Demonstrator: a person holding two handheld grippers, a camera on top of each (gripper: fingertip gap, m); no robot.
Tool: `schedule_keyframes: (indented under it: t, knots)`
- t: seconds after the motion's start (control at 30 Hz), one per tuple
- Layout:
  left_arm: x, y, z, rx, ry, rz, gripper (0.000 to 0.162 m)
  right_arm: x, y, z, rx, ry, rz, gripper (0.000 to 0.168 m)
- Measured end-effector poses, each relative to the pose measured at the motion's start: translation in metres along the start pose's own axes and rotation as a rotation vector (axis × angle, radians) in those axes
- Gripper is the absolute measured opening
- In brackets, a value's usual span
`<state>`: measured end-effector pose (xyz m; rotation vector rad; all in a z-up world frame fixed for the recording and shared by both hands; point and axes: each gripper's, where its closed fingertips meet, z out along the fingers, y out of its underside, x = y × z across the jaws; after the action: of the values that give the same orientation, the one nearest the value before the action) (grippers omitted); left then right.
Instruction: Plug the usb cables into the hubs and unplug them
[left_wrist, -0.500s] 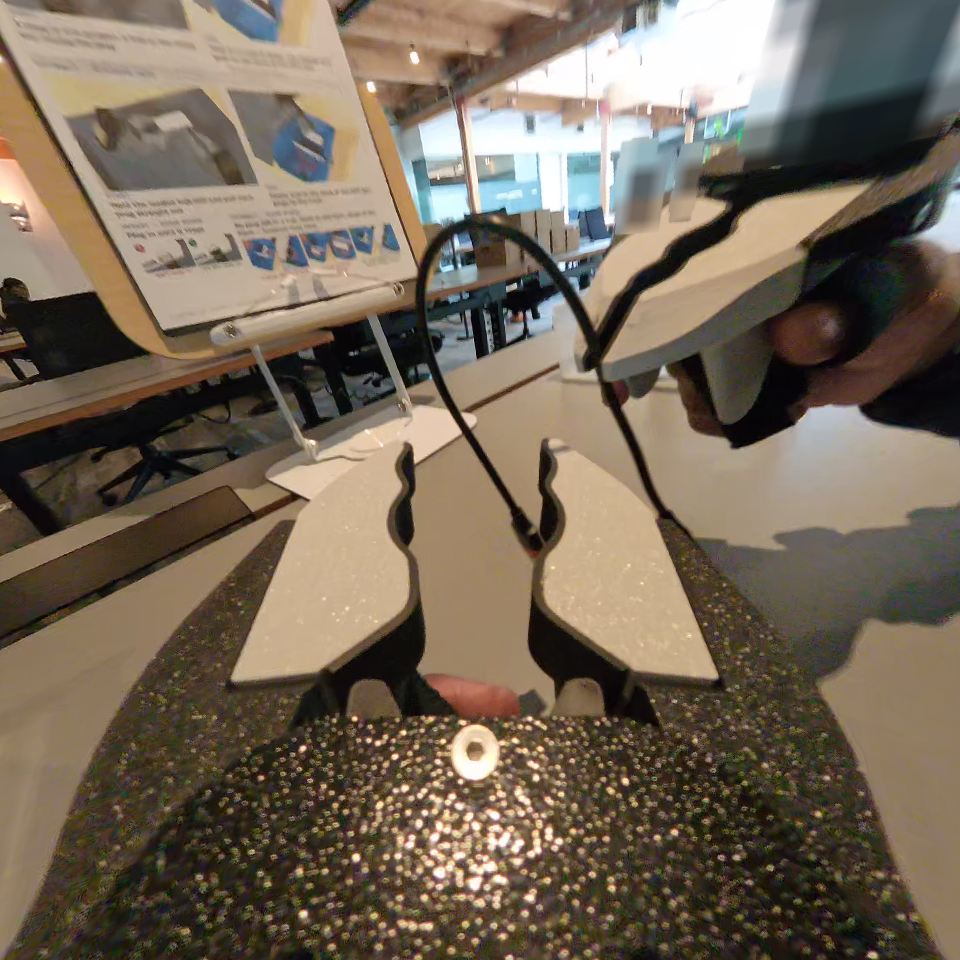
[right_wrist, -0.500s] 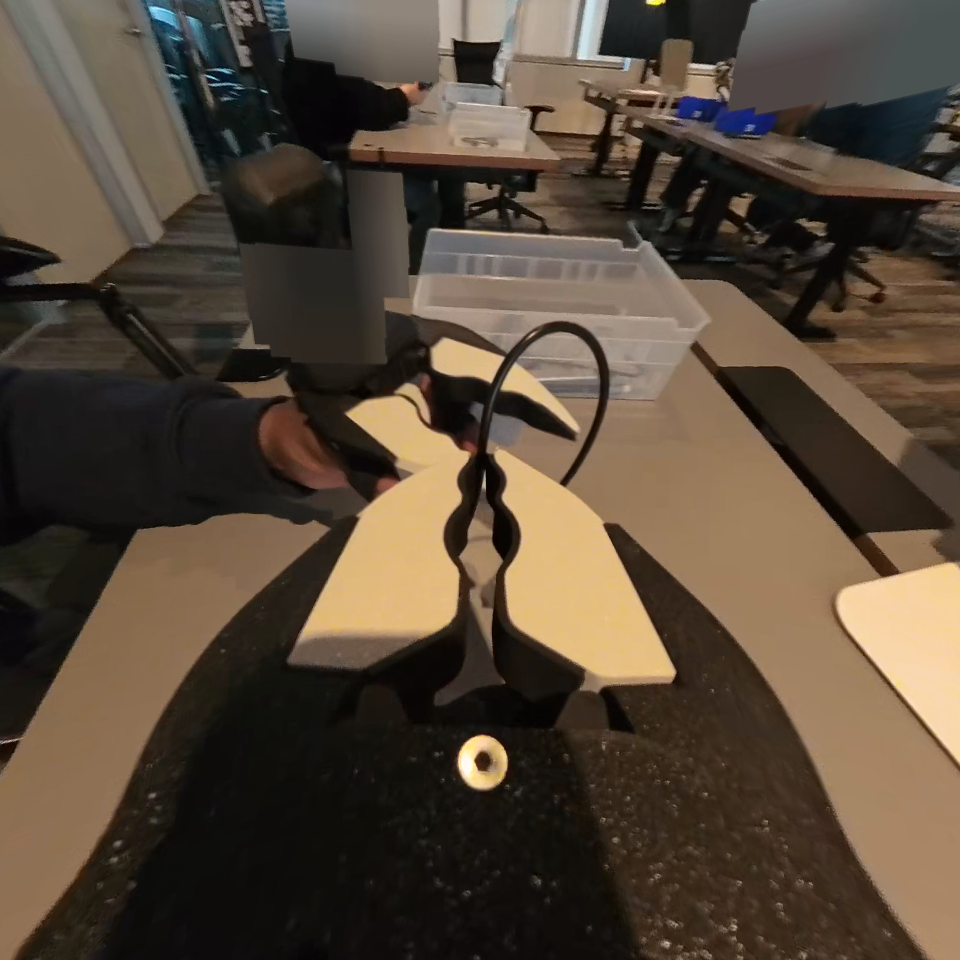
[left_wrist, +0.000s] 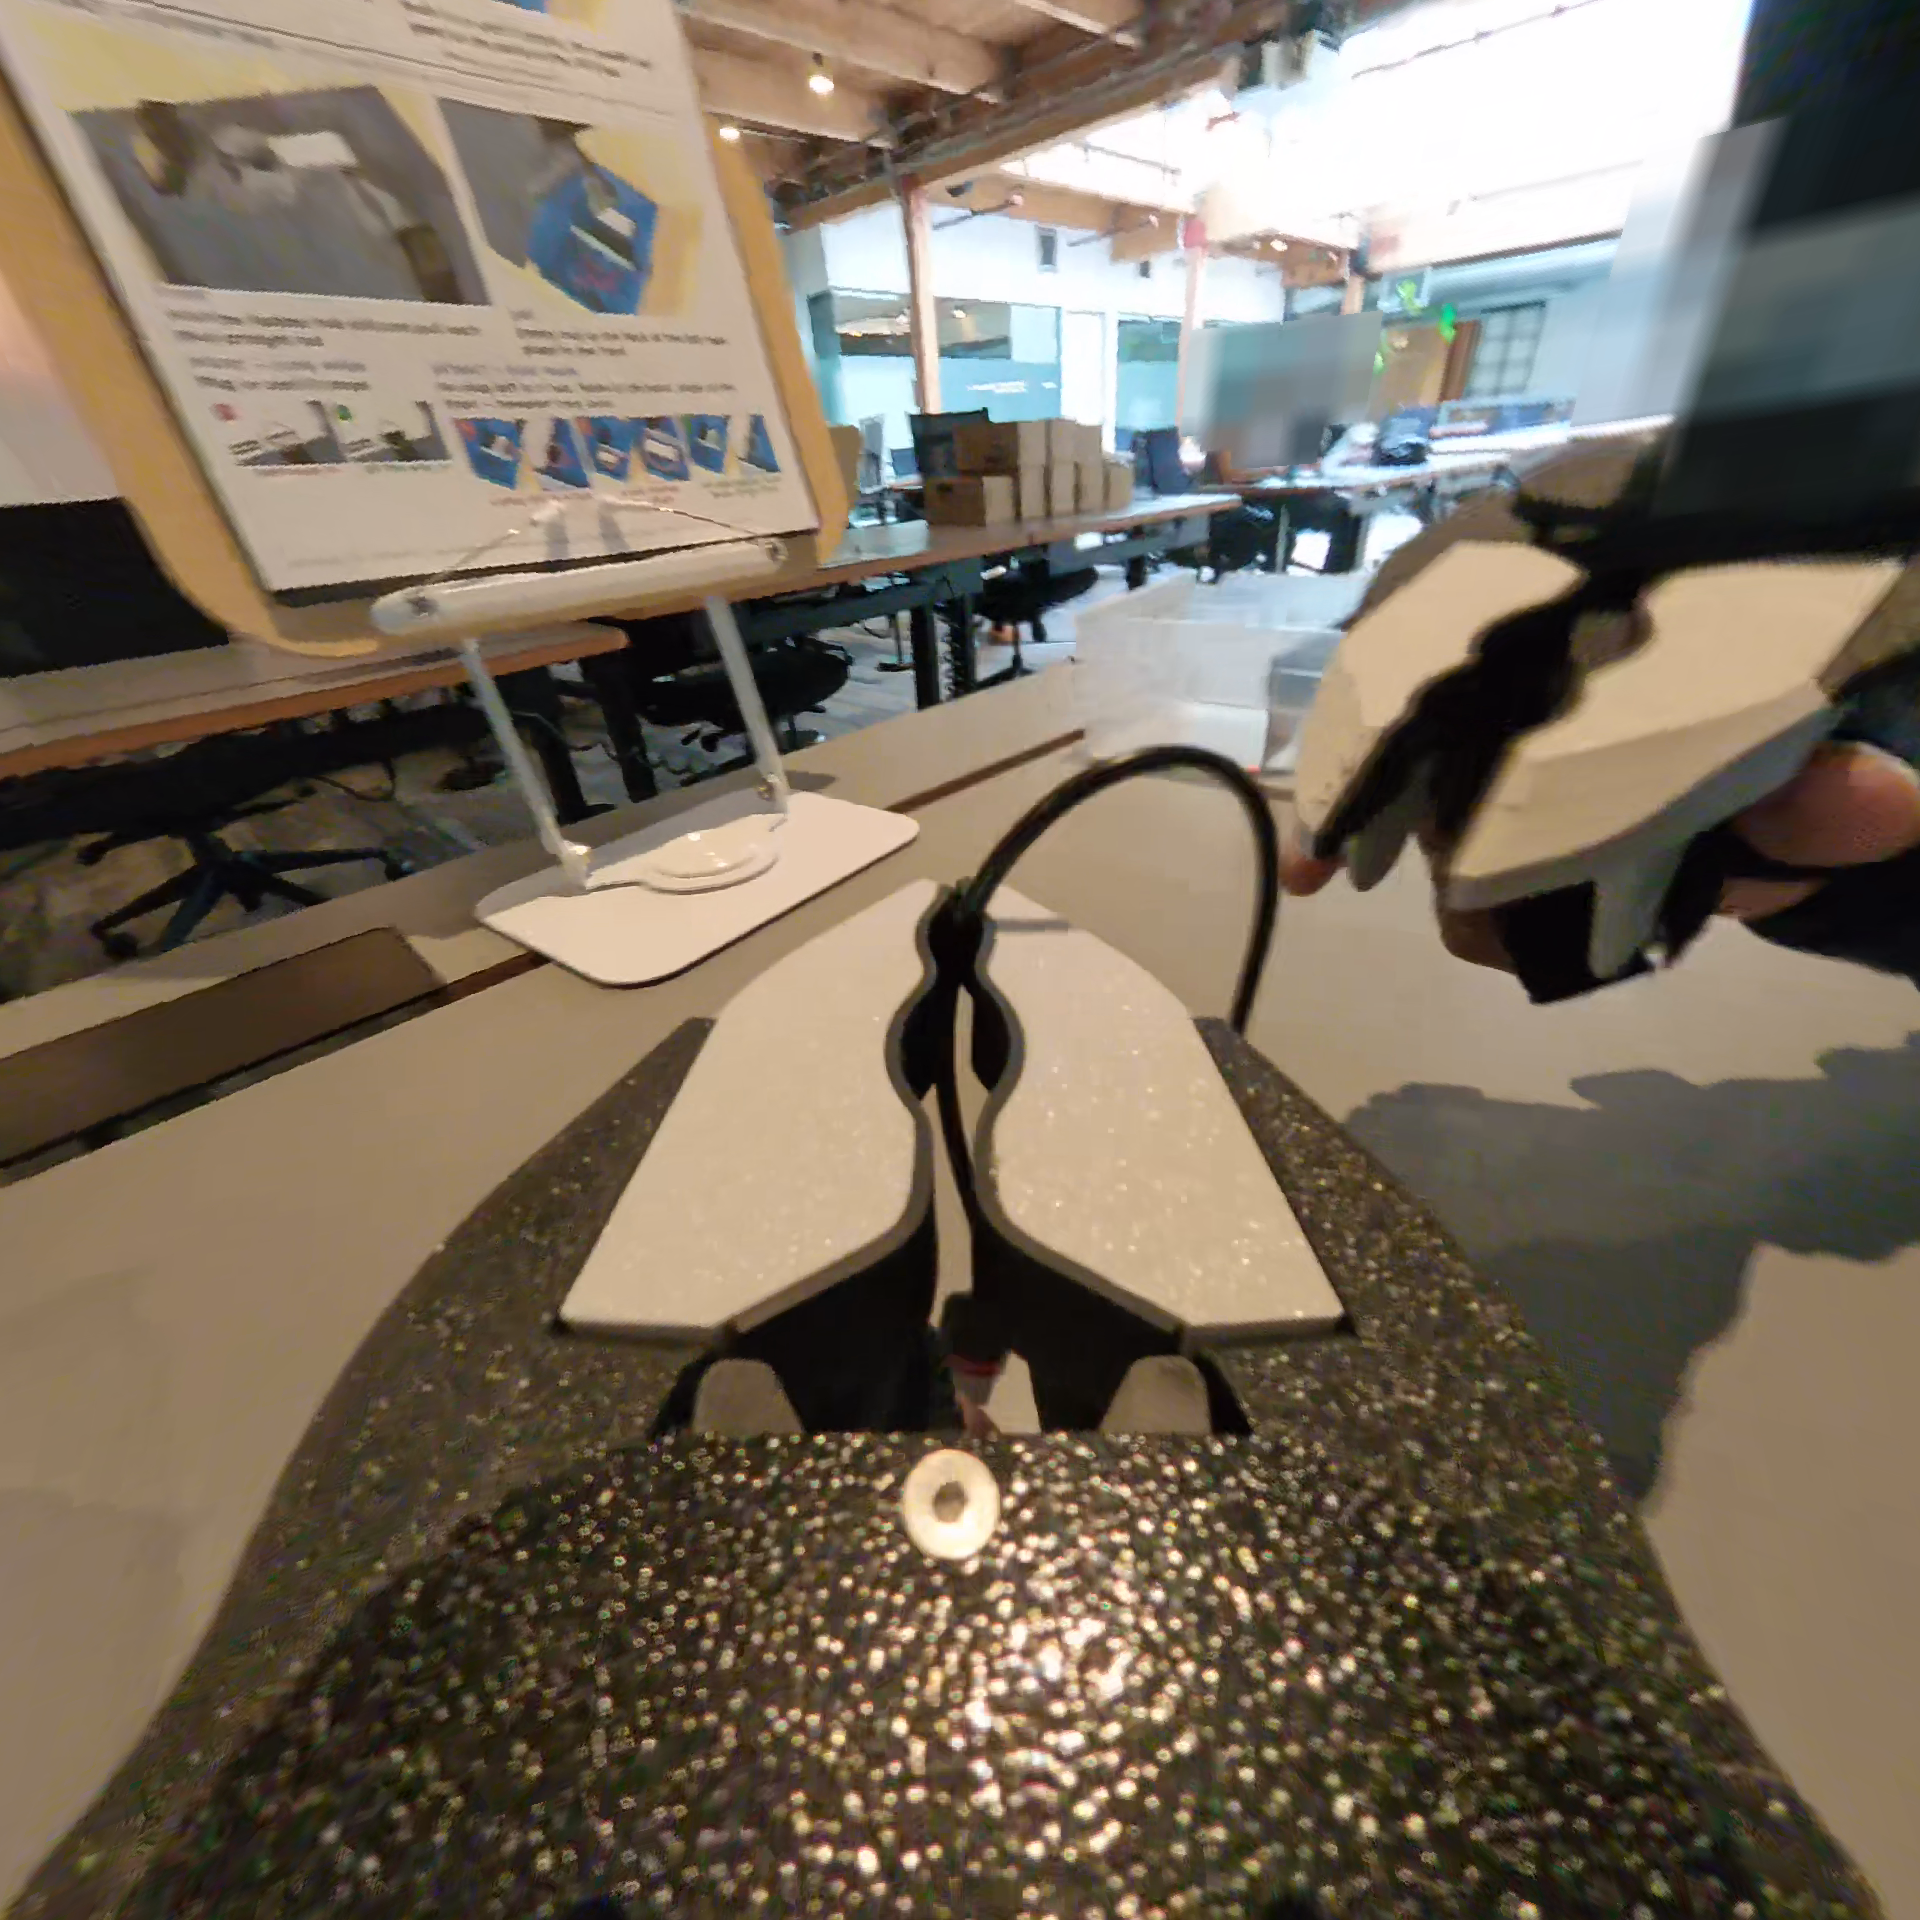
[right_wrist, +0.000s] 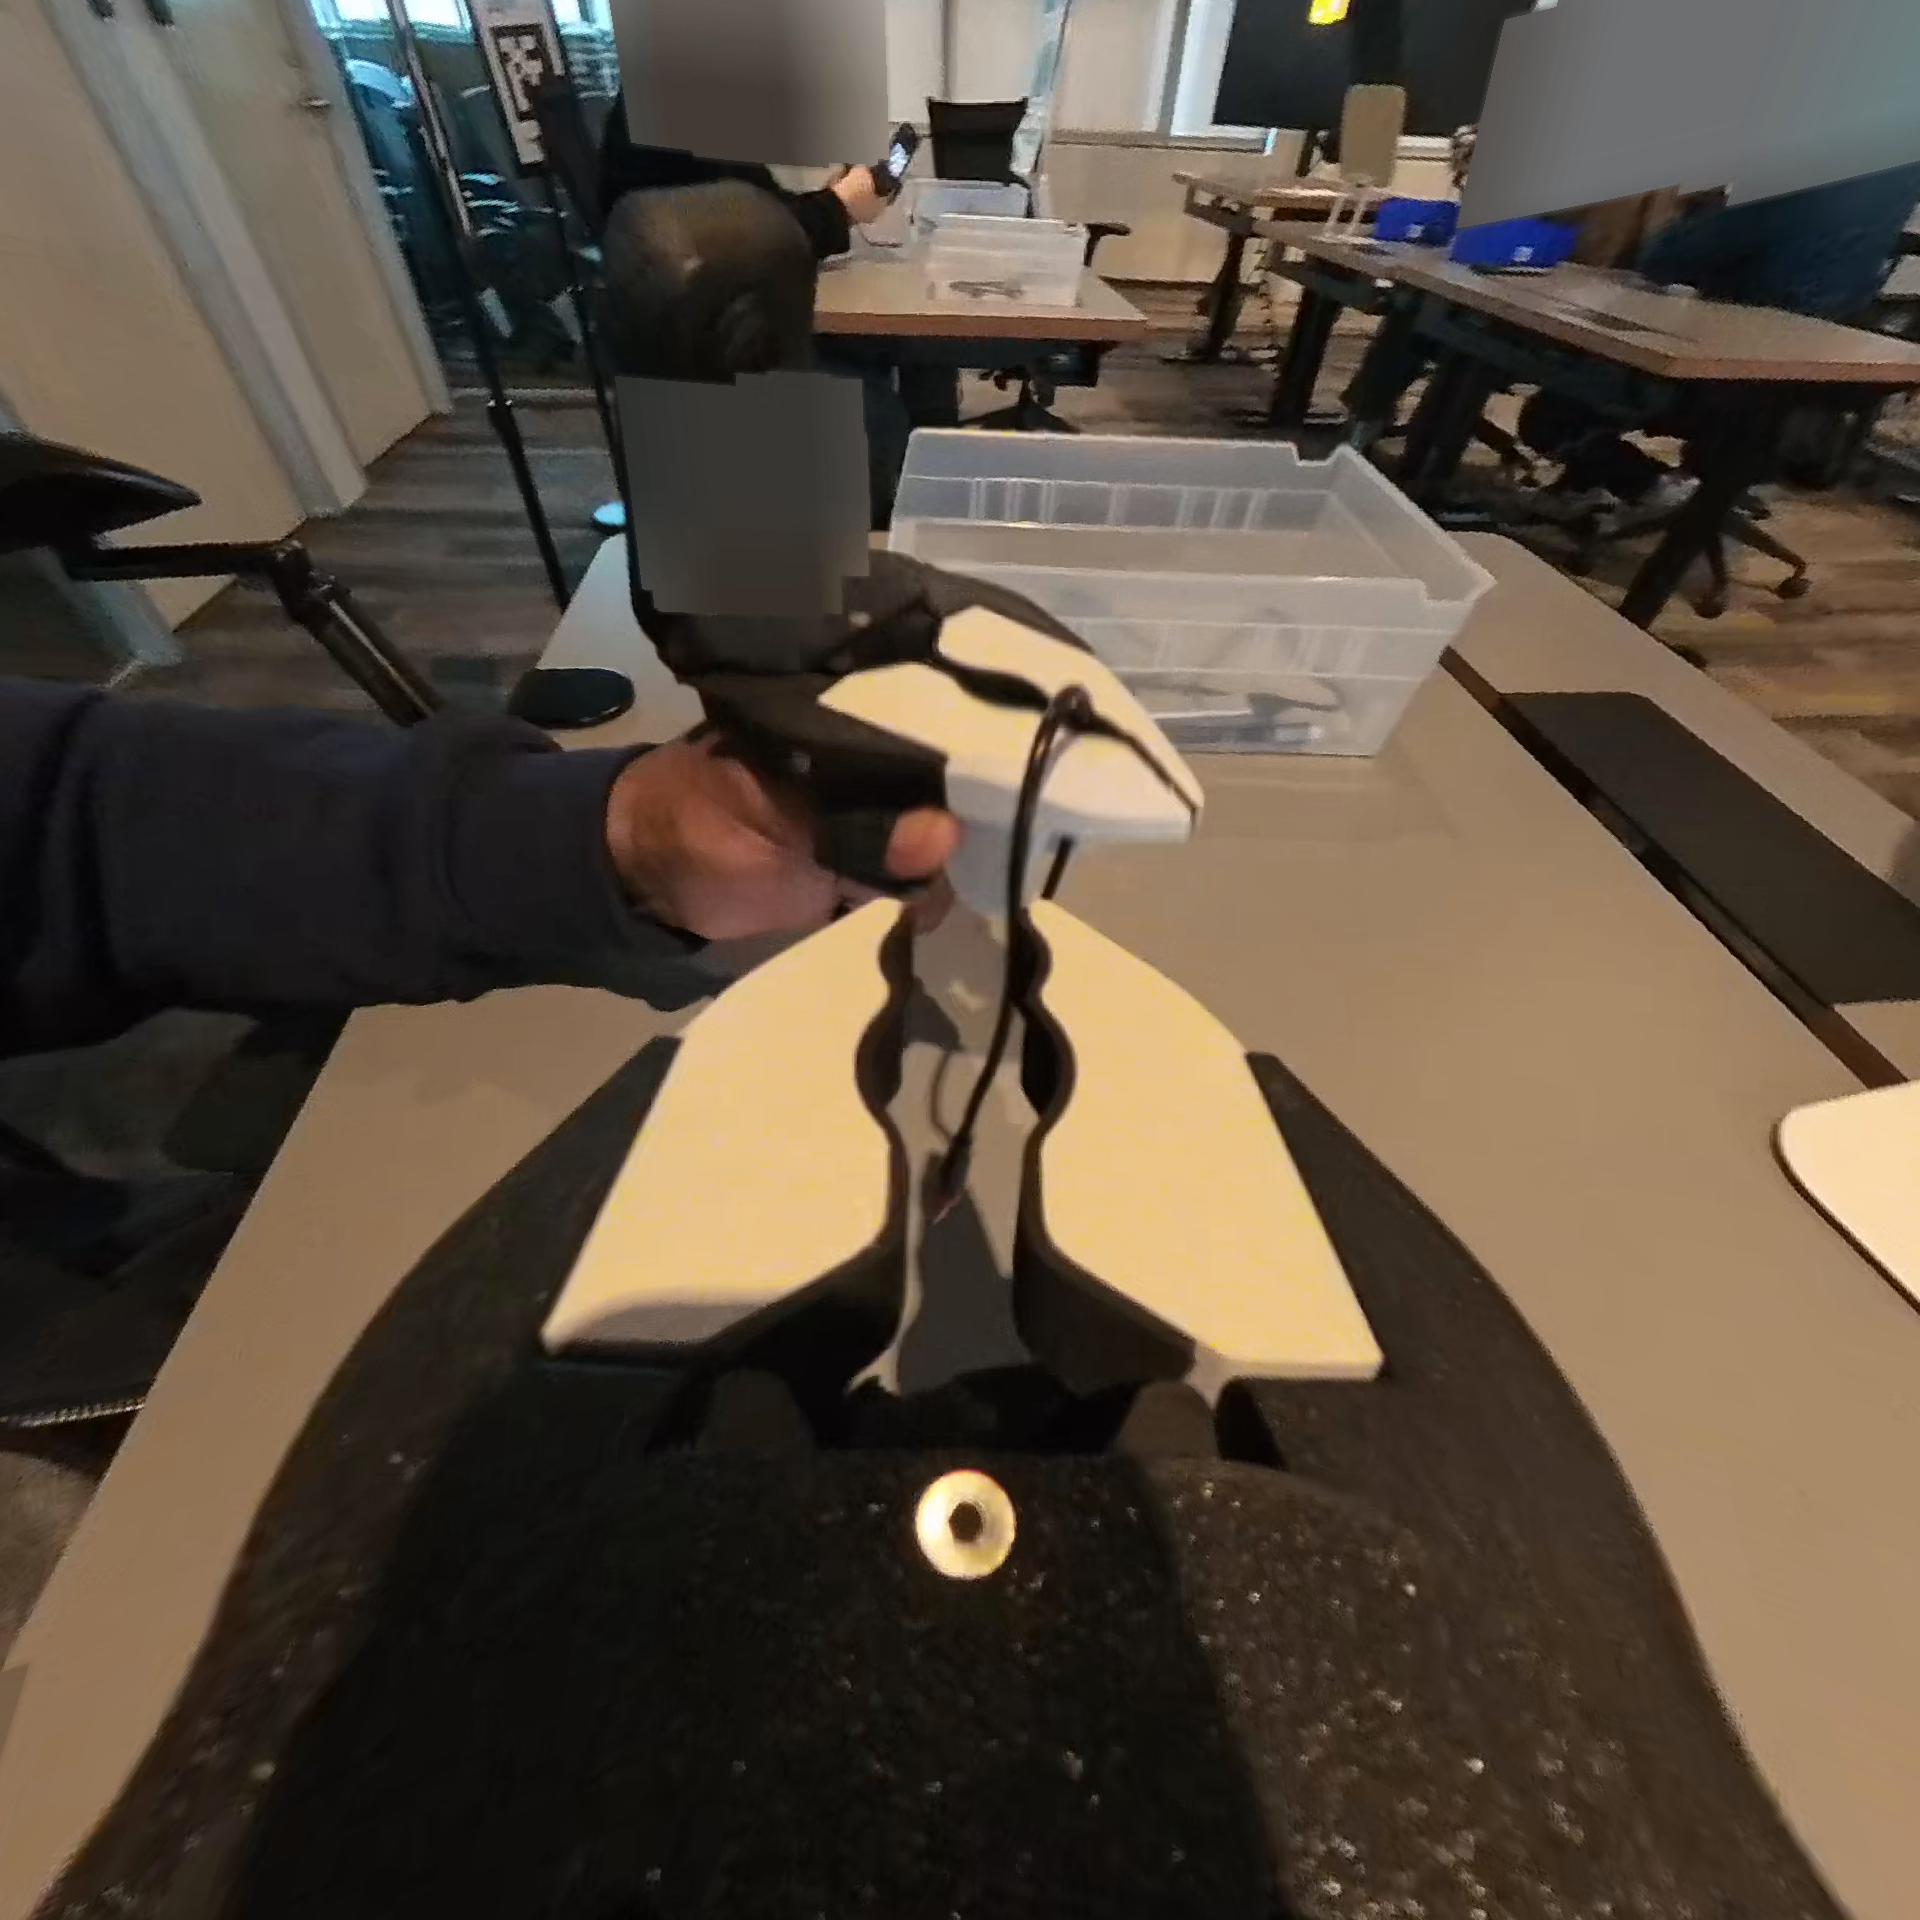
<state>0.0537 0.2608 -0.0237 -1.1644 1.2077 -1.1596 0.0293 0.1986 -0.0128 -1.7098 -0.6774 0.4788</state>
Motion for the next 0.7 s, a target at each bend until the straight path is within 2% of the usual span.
schedule_keyframes:
  t: [0.1, 0.2, 0.33, 0.43, 0.5, 0.57, 0.63, 0.7]
  knots:
    - [-0.024, -0.010, -0.013, 0.037, -0.087, -0.051, 0.000, 0.004, 0.009, -0.012, 0.013, 0.041, 0.014, 0.031]
    - [-0.056, -0.030, -0.038, 0.073, -0.237, -0.019, 0.000, 0.011, 0.032, -0.028, -0.023, 0.134, -0.020, 0.031]
    - [-0.120, -0.083, -0.108, 0.165, -0.557, 0.089, 0.000, 0.027, 0.075, -0.048, -0.170, 0.287, -0.138, 0.029]
    - [-0.179, -0.097, -0.170, 0.099, -0.824, 0.172, 0.000, 0.033, 0.094, -0.056, -0.222, 0.319, -0.140, 0.028]
    - [-0.219, -0.087, -0.208, 0.006, -0.990, 0.212, 0.000, 0.036, 0.096, -0.058, -0.226, 0.330, -0.129, 0.028]
    - [-0.249, -0.063, -0.232, -0.074, -1.076, 0.217, 0.000, 0.037, 0.095, -0.058, -0.221, 0.336, -0.126, 0.027]
    - [-0.271, -0.022, -0.238, -0.214, -1.076, 0.144, 0.000, 0.038, 0.095, -0.057, -0.228, 0.337, -0.125, 0.027]
    - [-0.279, 0.021, -0.234, -0.386, -1.011, 0.019, 0.000, 0.038, 0.099, -0.055, -0.251, 0.339, -0.125, 0.027]
